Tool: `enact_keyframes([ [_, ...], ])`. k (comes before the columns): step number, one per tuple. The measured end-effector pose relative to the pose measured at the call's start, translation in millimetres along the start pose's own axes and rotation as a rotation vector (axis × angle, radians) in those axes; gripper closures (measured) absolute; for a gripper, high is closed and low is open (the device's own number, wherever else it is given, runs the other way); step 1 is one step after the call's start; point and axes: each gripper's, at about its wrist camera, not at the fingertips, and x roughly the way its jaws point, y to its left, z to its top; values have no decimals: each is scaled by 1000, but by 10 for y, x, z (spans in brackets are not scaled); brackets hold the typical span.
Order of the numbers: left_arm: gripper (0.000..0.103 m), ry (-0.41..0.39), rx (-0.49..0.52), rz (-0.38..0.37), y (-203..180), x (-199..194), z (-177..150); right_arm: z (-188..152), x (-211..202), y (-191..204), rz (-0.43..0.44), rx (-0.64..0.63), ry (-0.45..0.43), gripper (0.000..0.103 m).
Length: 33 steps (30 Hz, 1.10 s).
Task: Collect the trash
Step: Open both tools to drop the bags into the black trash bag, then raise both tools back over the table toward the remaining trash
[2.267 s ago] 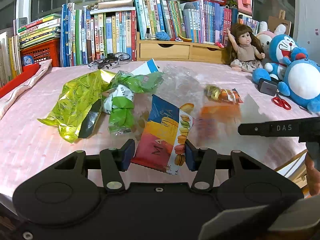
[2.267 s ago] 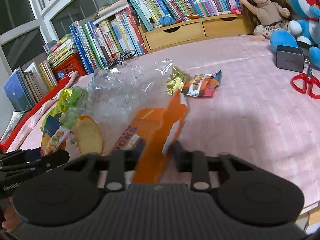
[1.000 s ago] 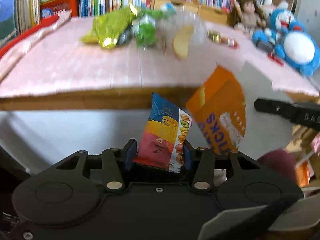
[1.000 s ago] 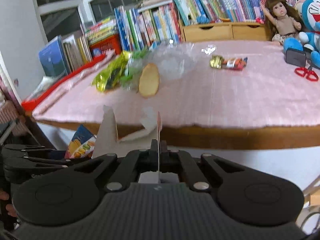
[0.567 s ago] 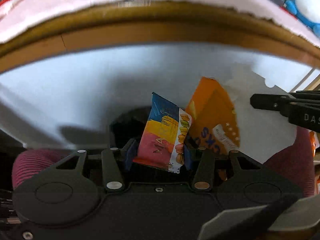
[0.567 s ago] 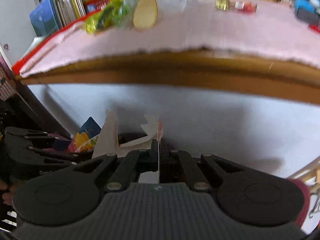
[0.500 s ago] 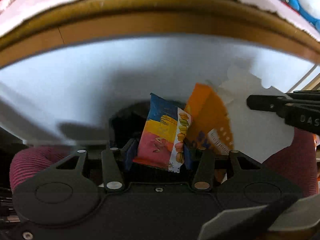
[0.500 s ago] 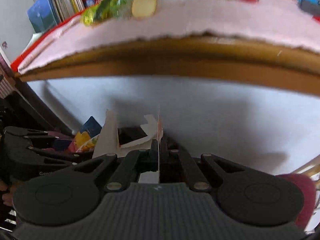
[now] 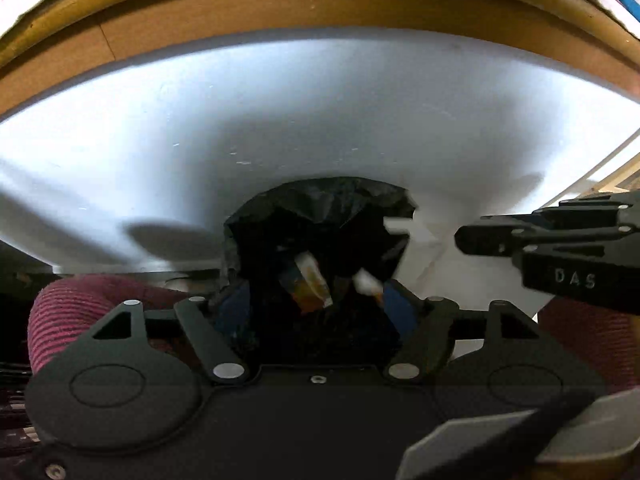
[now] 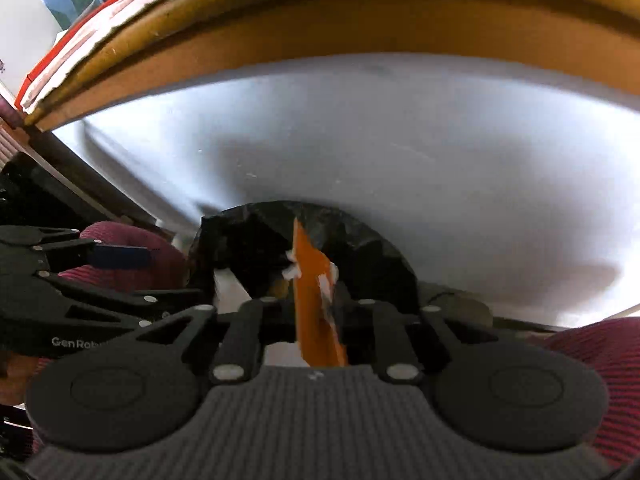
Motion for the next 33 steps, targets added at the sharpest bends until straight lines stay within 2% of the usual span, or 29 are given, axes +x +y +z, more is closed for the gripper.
enact_keyframes([
  [3, 29, 0, -20, -1, -16, -49, 32, 10, 2, -12, 14, -9, -2, 62],
  [4, 29, -3, -29, -3, -5, -75, 36, 11, -7, -18, 18, -7, -7, 54],
  [5, 28, -7, -36, -7, 14, -81, 36, 19, -2, -2, 24, -4, -13, 51],
  [9, 25, -48, -58, -13, 55, -236, 77, 58, -140, -67, 39, -2, -42, 46],
  [17, 24, -128, -78, -12, 78, -519, 184, 121, -434, -61, 43, -20, -114, 39],
  [23, 22, -285, -83, -28, 105, -981, 358, 290, -806, 55, 52, -86, -243, 33],
  [28, 14, -449, -71, -31, 118, -1348, 552, 525, -1152, 115, 30, -143, -388, 25],
  [31, 11, -547, -66, -2, 114, -1500, 681, 691, -1317, 81, 4, -166, -470, 19],
  [33, 10, -607, -75, 23, 149, -1576, 793, 803, -1390, 66, -25, -174, -510, 19],
])
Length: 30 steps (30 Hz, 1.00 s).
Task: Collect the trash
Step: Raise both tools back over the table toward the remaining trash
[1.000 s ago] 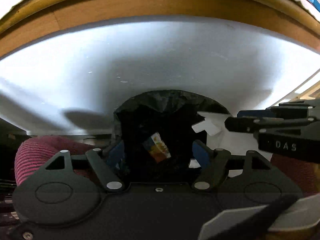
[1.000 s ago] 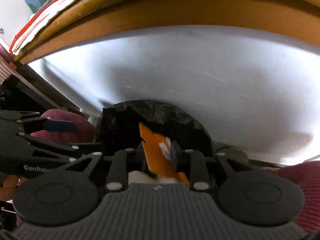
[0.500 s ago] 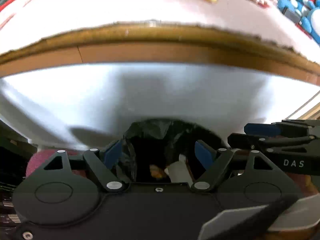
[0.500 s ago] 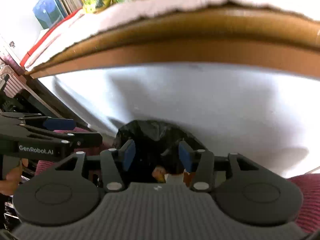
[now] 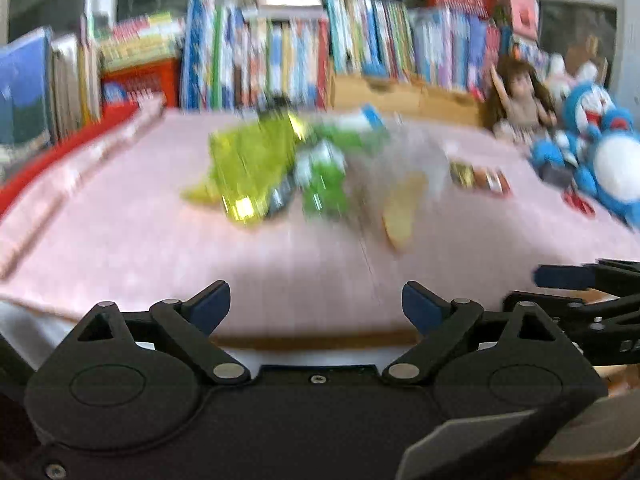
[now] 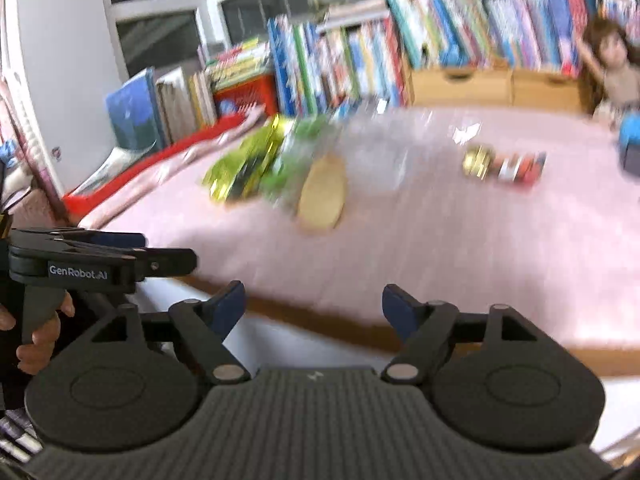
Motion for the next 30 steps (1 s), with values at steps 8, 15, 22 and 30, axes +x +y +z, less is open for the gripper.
enact_keyframes([
  [8, 6, -159, -37, 103, 226, 328, 383, 289, 187, -123, -56, 33, -61, 19],
  [15, 6, -120, -284, 136, 603, 817, 481, 288, 611, 25, -49, 49, -57, 19],
  [22, 5, -101, -336, 158, 821, 1161, 555, 301, 916, 75, -53, 38, -45, 24],
  [30, 5, -51, -309, 154, 866, 1445, 555, 325, 1145, 27, -41, 57, 10, 44],
])
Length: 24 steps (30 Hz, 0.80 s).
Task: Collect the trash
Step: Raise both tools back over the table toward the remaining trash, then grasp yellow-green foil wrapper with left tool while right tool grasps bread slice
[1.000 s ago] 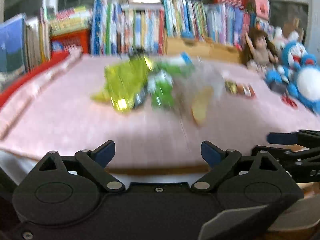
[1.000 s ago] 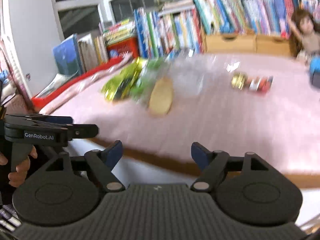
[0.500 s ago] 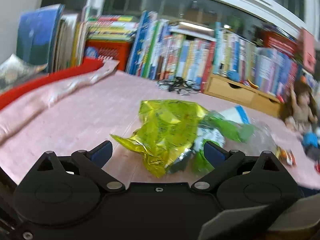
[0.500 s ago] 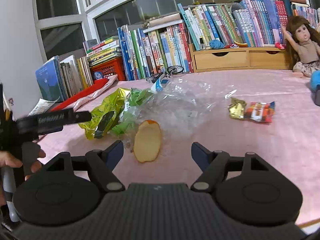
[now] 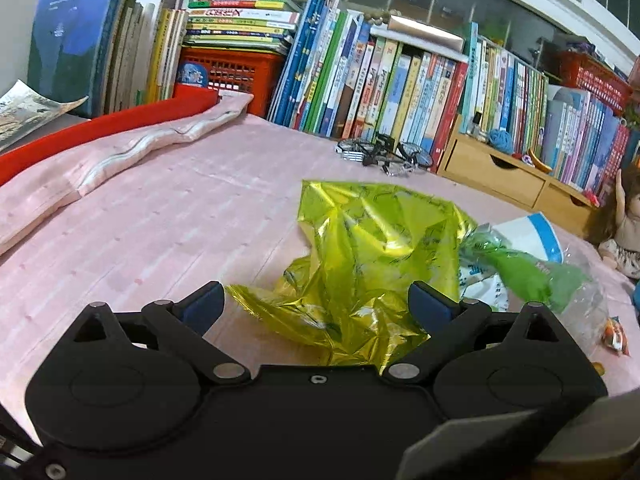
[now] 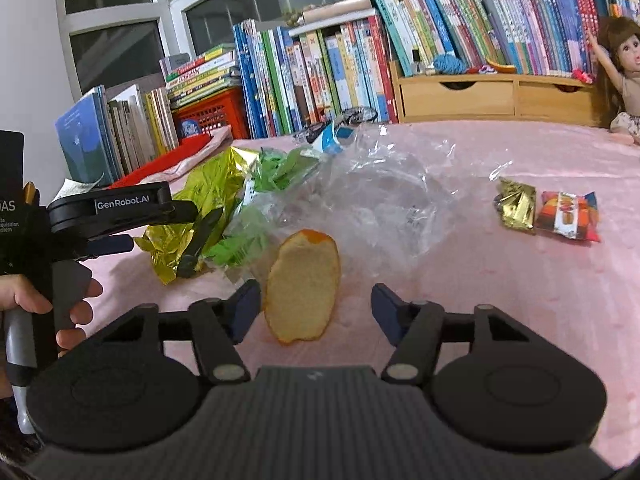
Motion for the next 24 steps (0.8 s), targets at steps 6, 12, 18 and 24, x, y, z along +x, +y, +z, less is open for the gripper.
enact_keyframes([
  [6, 32, 20, -27, -31, 30, 43, -11, -10, -43, -78, -8, 34, -4, 72],
  [12, 65, 21, -42, -36, 67, -70, 7, -14, -123, -175, -8, 65, -20, 84],
  [18, 72, -43, 4, -10, -1, -318, 27, -25, -228, -172, -8, 58, -47, 77],
  [24, 76, -115, 7, 8, -72, -592, 32, -52, -176, -28, -12, -3, -53, 38],
])
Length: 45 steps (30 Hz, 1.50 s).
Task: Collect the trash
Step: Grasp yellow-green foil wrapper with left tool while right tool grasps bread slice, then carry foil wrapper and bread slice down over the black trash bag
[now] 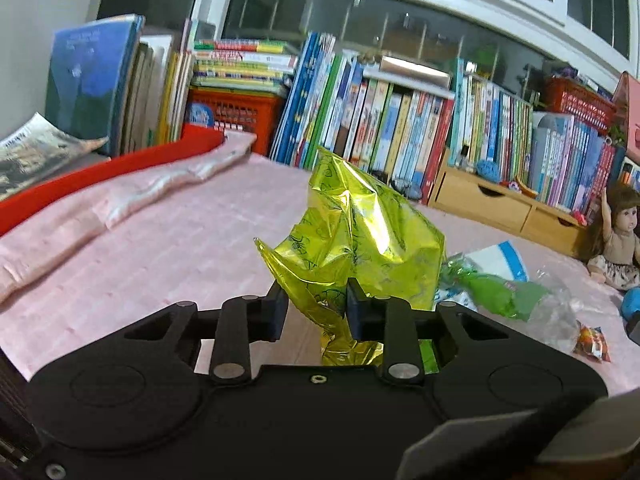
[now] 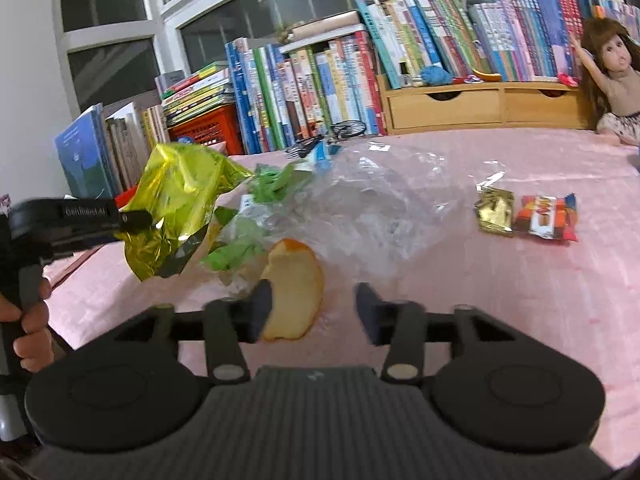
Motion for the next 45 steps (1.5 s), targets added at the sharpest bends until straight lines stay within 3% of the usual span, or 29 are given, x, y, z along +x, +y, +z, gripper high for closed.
enact_keyframes([
  [4, 77, -27, -5, -2, -27, -158, 17, -2, 212, 143, -14, -52, 68, 31],
  [8, 78, -46, 4, -17, -58, -286, 22, -1, 322, 231, -18, -62, 72, 25],
  [11, 78, -66, 14, -23, -89, -392, 15, 3, 298, 242, -22, -65, 75, 56],
  [27, 78, -69, -33, -117, -67, -986, -177, -49, -266, 23, -1, 15, 15, 59],
  [33, 78, 3, 10, -169, -80, -1267, -433, -173, -545, 24, 27, 8, 20, 59],
  [37, 78, 99, 53, -178, -76, -1486, -629, -304, -794, 51, 47, 5, 31, 59],
  [45, 78, 285, 212, -235, -65, -1879, -1130, -730, -1144, 156, 69, -73, 159, 59],
])
